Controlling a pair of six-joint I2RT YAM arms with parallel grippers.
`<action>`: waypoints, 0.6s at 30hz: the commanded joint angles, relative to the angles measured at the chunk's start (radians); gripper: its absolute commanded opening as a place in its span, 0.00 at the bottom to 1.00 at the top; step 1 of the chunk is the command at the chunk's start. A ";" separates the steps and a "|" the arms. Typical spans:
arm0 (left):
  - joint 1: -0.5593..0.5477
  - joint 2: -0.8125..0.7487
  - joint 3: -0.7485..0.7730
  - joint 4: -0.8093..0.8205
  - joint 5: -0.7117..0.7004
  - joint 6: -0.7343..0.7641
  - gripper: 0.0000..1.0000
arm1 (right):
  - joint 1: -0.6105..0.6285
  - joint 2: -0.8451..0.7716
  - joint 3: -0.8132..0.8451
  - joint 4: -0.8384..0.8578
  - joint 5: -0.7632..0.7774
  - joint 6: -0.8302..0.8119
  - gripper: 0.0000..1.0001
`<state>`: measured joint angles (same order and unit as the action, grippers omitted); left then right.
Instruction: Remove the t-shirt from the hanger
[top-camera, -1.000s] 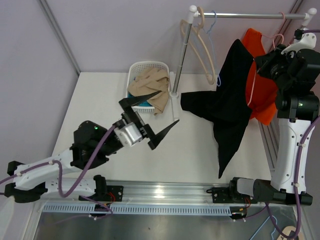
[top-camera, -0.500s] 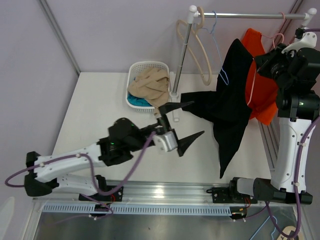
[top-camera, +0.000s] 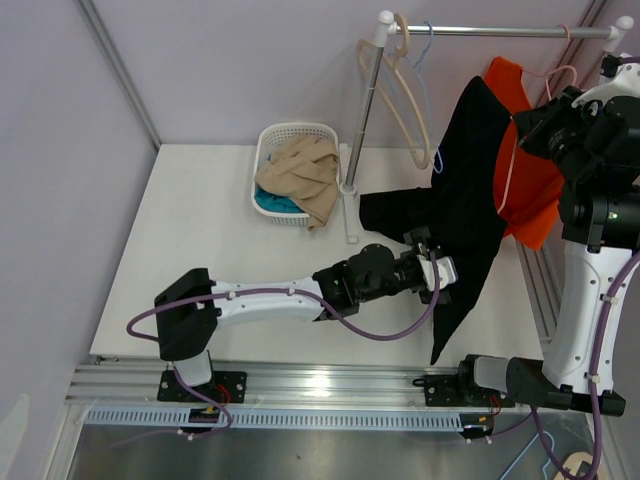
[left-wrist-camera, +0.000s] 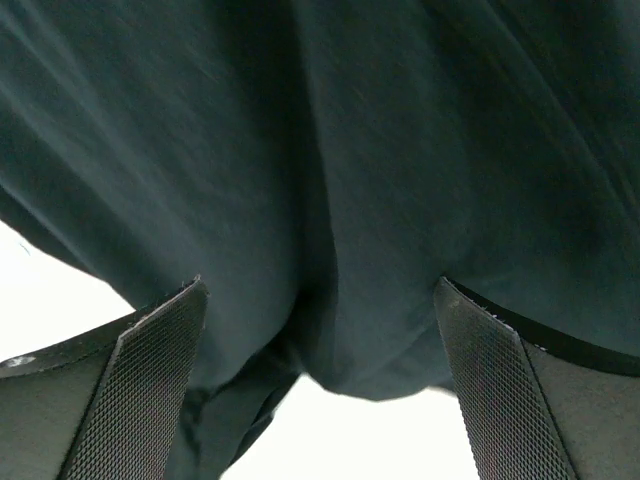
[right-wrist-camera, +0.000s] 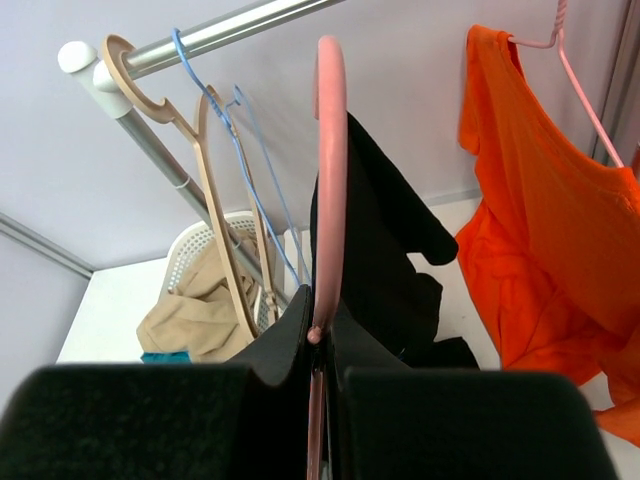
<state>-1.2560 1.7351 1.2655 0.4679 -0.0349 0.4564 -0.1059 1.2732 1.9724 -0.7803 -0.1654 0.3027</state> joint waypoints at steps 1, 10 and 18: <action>0.017 0.001 0.069 0.090 0.104 -0.131 0.99 | 0.006 -0.026 0.045 0.033 -0.013 0.015 0.00; 0.026 0.147 0.276 0.034 0.220 -0.226 0.69 | 0.008 -0.037 0.016 0.046 -0.028 0.019 0.00; 0.014 0.039 0.180 0.046 0.254 -0.291 0.10 | 0.011 -0.011 0.034 0.049 -0.025 0.016 0.00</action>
<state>-1.2339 1.8767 1.5013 0.4870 0.1715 0.2199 -0.1009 1.2682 1.9724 -0.7918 -0.1776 0.3031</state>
